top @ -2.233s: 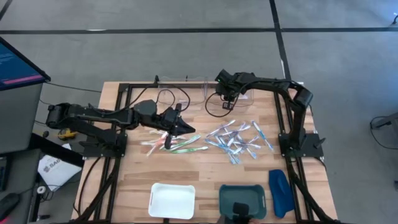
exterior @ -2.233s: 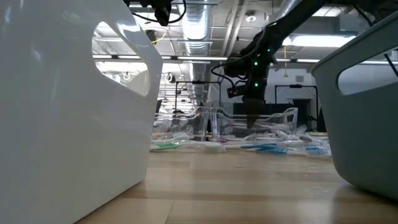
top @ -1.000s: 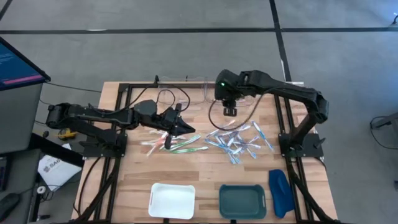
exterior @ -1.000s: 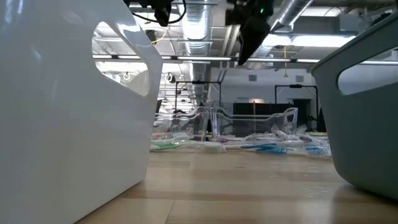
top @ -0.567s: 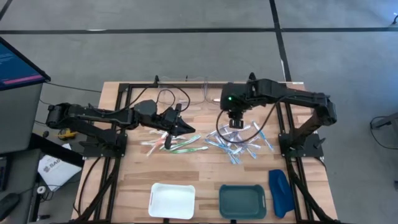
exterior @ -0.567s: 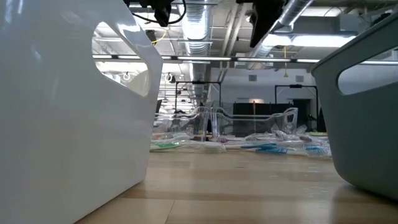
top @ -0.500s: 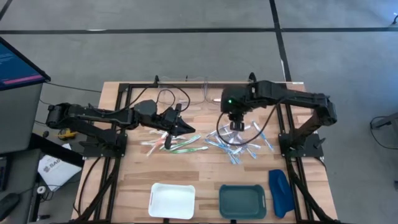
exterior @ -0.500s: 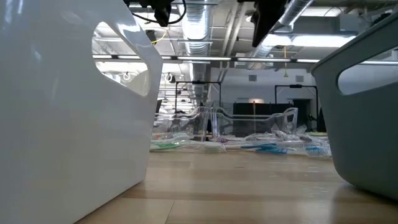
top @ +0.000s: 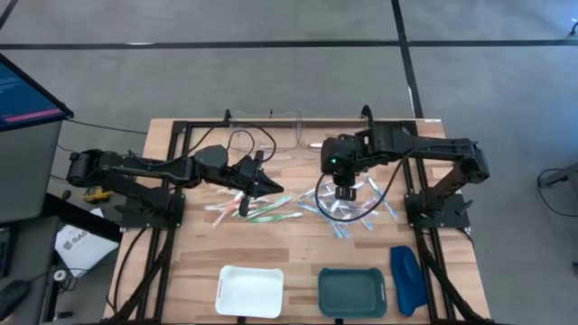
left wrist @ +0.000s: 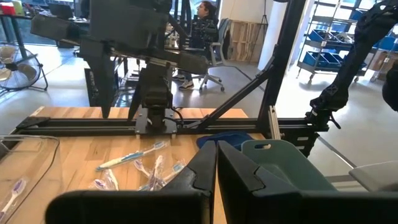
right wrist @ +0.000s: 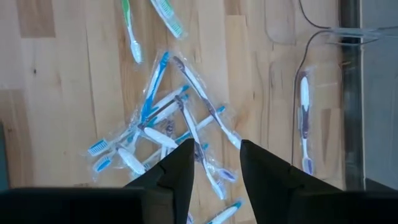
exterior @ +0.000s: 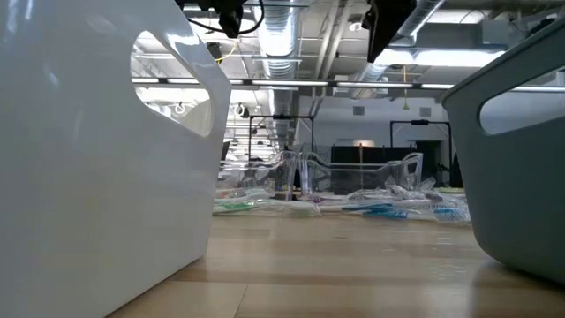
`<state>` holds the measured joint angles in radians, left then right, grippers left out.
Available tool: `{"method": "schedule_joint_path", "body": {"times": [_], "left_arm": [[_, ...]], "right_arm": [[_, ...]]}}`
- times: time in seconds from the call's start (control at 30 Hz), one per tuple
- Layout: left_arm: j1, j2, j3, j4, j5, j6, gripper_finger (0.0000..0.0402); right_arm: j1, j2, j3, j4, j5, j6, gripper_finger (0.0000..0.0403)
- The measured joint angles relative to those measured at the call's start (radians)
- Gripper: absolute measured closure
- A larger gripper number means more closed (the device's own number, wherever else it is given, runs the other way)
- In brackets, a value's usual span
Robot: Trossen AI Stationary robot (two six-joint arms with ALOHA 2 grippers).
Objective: Pick & Place Toothbrushes
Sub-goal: Put the green toothbrush into the left transparent bin
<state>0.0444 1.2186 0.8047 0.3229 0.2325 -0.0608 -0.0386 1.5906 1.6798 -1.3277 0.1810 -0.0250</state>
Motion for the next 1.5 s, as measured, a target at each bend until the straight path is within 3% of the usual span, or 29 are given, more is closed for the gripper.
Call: {"method": "schedule_joint_path", "body": {"times": [0.27, 0.53, 0.83, 1.07, 1.33, 1.5], "left_arm": [[0.000, 0.000, 0.000, -0.001, 0.000, -0.001, 0.0394], [-0.016, 0.000, 0.000, -0.014, 0.000, -0.007, 0.0394], [-0.024, 0.000, 0.000, -0.015, 0.000, 0.002, 0.0394], [-0.020, 0.000, 0.000, 0.022, 0.000, 0.148, 0.0394], [-0.021, -0.001, 0.000, 0.127, 0.000, 0.152, 0.0394], [-0.050, -0.001, 0.000, 0.121, 0.000, 0.084, 0.0394]], "right_arm": [[0.006, -0.008, -0.026, 0.013, 0.003, 0.071, 0.0281], [0.034, -0.110, -0.282, 0.228, 0.003, 0.079, 0.0286], [0.032, -0.338, -0.581, 0.756, 0.003, 0.077, 0.0285], [-0.022, -0.417, -0.651, 1.168, 0.004, 0.014, 0.0284], [0.020, -0.414, -0.657, 1.163, 0.000, -0.127, 0.0284], [0.027, -0.419, -0.657, 1.136, 0.000, -0.135, 0.0284]]}}
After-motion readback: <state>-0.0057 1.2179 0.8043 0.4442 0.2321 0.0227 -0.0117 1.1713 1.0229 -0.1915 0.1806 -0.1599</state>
